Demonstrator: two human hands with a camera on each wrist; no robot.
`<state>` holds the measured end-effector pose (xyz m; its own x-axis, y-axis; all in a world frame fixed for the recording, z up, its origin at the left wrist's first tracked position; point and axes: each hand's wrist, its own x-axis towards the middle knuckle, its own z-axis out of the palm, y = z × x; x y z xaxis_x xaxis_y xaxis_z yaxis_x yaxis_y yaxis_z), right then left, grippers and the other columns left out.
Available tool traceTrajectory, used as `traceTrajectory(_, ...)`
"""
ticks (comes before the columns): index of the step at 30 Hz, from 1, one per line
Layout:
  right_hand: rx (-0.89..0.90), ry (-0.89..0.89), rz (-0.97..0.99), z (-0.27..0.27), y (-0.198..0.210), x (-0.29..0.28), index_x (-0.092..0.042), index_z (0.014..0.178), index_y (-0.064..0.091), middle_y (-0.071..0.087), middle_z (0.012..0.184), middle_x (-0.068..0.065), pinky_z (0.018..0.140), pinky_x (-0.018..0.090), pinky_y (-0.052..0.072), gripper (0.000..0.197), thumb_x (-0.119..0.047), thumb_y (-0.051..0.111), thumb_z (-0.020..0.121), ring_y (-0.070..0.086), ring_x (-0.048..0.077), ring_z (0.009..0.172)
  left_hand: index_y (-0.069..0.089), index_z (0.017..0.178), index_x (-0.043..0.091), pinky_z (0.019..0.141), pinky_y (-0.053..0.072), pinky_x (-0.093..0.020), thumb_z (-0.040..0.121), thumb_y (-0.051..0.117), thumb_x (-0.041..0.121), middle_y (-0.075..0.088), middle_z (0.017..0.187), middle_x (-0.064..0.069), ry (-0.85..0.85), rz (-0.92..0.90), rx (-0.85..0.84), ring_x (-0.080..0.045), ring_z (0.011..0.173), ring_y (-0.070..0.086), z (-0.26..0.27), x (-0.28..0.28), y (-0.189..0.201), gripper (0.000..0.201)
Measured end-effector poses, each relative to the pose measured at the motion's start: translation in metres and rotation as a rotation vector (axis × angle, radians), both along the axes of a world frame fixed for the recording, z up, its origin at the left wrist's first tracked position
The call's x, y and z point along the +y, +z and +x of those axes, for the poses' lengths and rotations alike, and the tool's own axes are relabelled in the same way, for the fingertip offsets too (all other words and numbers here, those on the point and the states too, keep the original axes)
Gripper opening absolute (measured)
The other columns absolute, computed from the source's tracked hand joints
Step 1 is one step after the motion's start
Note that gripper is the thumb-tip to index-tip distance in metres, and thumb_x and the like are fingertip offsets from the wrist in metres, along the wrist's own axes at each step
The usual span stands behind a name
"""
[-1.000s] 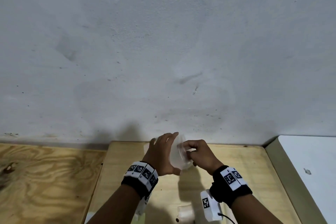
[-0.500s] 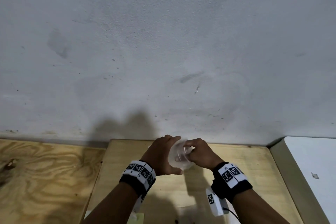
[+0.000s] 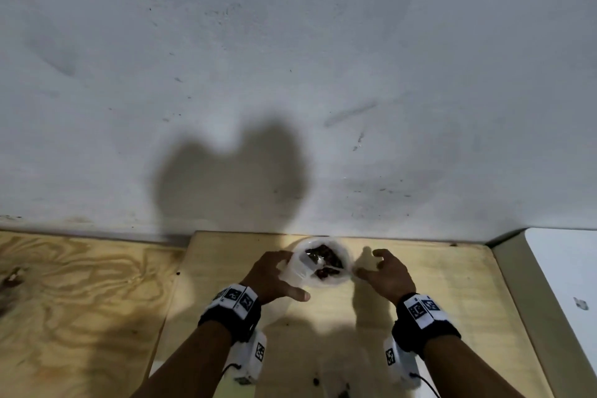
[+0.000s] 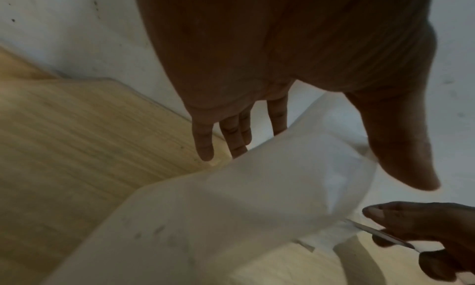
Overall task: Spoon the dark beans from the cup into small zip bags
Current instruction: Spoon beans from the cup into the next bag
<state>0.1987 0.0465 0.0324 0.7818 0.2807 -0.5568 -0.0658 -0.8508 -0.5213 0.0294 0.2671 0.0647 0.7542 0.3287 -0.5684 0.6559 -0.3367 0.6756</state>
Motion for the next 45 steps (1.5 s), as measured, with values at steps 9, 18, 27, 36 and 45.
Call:
traceTrajectory(9,0.027,0.146,-0.128,0.003,-0.019,0.018,-0.012,0.084,0.074,0.072,0.088,0.007,0.069,0.029,0.052,0.038,-0.049,0.078,0.077,0.066,0.021,0.081,0.052,0.133,0.032,0.099,0.05,-0.037,0.026,0.088,0.071,0.059,0.131,0.011,0.006,-0.076,0.086,-0.012,0.116,0.058,0.025,0.0,-0.015,0.12)
traceTrajectory(18,-0.292,-0.17,0.477,-0.009,-0.008,0.015,-0.017,0.066,0.056,0.07,0.071,-0.007,0.059,0.028,0.042,0.027,-0.013,0.079,0.08,0.056,0.009,0.054,0.064,0.106,0.031,0.089,0.055,-0.037,0.037,0.085,0.068,0.068,0.105,0.013,0.044,-0.028,0.025,-0.008,0.096,0.064,0.026,0.0,-0.021,0.081)
traceTrajectory(27,-0.639,0.135,0.224,-0.041,0.005,0.005,-0.025,0.077,0.041,0.046,0.061,-0.01,0.048,0.025,0.026,0.029,-0.018,0.068,0.085,0.04,0.014,0.049,0.067,0.101,0.031,0.084,0.056,-0.03,0.042,0.092,0.049,0.071,0.097,0.013,0.113,-0.064,-0.075,-0.004,0.09,0.066,0.022,-0.005,-0.026,0.067)
traceTrajectory(36,-0.523,-0.203,0.393,-0.059,-0.019,0.016,-0.03,0.065,0.033,0.04,0.049,-0.008,0.048,0.028,0.034,0.045,-0.014,0.069,0.088,0.039,0.013,0.045,0.065,0.111,0.028,0.089,0.056,-0.033,0.035,0.089,0.058,0.07,0.103,0.015,0.074,-0.045,-0.067,-0.005,0.095,0.066,0.019,-0.011,-0.035,0.086)
traceTrajectory(45,-0.355,-0.363,0.558,-0.052,-0.03,0.024,-0.018,0.062,0.035,0.042,0.055,-0.01,0.053,0.021,0.031,0.044,-0.003,0.069,0.086,0.035,0.006,0.053,0.067,0.087,0.024,0.079,0.055,-0.033,0.042,0.085,0.062,0.071,0.088,0.008,-0.078,-0.015,-0.041,-0.011,0.084,0.067,0.027,0.009,-0.031,0.062)
